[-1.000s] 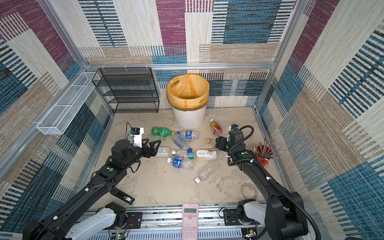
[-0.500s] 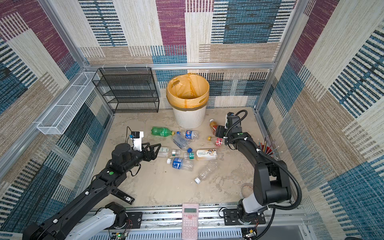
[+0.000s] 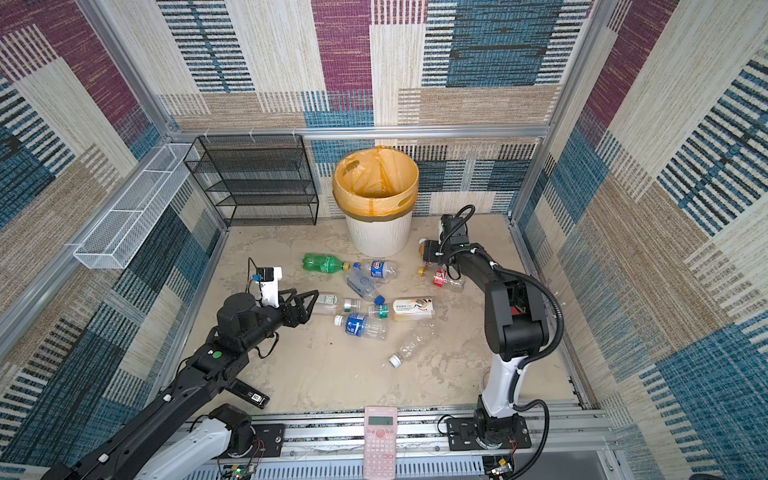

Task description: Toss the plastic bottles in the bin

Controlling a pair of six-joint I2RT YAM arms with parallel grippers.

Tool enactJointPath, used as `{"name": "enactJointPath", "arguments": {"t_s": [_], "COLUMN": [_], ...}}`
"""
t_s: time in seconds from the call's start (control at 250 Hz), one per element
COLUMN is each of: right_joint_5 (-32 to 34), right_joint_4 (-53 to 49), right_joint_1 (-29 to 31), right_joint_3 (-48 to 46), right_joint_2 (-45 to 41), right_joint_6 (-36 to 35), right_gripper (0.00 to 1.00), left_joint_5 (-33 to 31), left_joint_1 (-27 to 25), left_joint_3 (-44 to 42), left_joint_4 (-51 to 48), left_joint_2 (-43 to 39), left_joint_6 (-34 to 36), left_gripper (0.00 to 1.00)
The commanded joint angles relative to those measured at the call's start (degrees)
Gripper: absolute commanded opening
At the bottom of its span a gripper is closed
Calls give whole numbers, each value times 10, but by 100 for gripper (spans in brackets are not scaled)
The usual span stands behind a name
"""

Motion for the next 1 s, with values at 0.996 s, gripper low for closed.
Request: {"name": "enactJointPath", "arguments": {"t_s": [0.996], "right_joint_5": [-22], "right_joint_4": [29], "right_joint_1": [1], "right_joint_3": [8], "right_joint_2": [-18], "right_joint_6": [-10], "right_gripper": [58], "left_joint_5": [-5], "left_joint_1": [0], "left_joint_3": [-5], "left_joint_4": [-8], "left_joint_2": [-10], "left_joint_6": [-10], "left_gripper": [84]}}
